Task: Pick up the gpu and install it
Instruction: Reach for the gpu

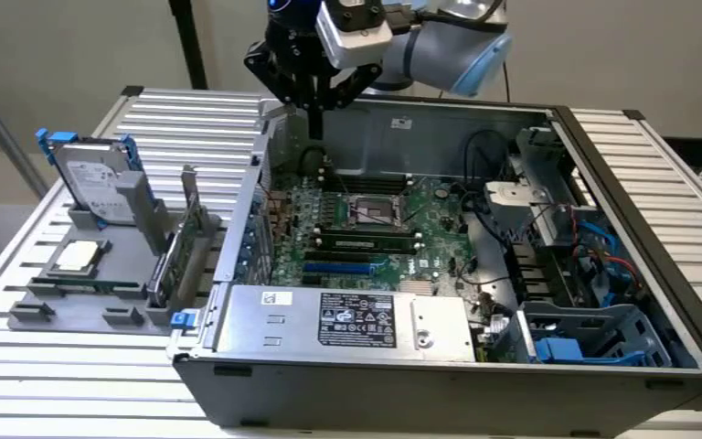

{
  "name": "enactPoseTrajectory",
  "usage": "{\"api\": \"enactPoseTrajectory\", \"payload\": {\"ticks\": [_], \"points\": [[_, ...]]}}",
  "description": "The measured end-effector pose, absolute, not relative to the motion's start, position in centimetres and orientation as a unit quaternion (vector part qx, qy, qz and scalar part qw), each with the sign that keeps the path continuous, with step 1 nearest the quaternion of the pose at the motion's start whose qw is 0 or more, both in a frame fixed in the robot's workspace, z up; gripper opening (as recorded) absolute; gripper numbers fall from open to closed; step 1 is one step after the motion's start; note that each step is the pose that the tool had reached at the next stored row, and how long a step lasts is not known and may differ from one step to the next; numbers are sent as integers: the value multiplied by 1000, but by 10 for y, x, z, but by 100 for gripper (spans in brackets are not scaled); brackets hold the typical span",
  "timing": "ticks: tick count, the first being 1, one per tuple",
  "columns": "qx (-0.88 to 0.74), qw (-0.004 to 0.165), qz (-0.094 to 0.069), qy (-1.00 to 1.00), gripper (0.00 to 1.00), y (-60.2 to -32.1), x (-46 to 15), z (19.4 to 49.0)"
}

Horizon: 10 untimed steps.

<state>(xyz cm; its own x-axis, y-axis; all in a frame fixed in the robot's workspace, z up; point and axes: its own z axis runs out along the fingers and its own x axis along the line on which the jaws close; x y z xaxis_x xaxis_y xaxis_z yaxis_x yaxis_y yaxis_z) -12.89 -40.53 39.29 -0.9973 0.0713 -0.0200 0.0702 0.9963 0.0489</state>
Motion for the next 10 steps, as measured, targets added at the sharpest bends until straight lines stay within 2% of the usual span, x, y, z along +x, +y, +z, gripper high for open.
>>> {"api": "enactPoseTrajectory", "payload": {"ticks": [10], "points": [[35,15,24,999,0,-425,-172,393]]}}
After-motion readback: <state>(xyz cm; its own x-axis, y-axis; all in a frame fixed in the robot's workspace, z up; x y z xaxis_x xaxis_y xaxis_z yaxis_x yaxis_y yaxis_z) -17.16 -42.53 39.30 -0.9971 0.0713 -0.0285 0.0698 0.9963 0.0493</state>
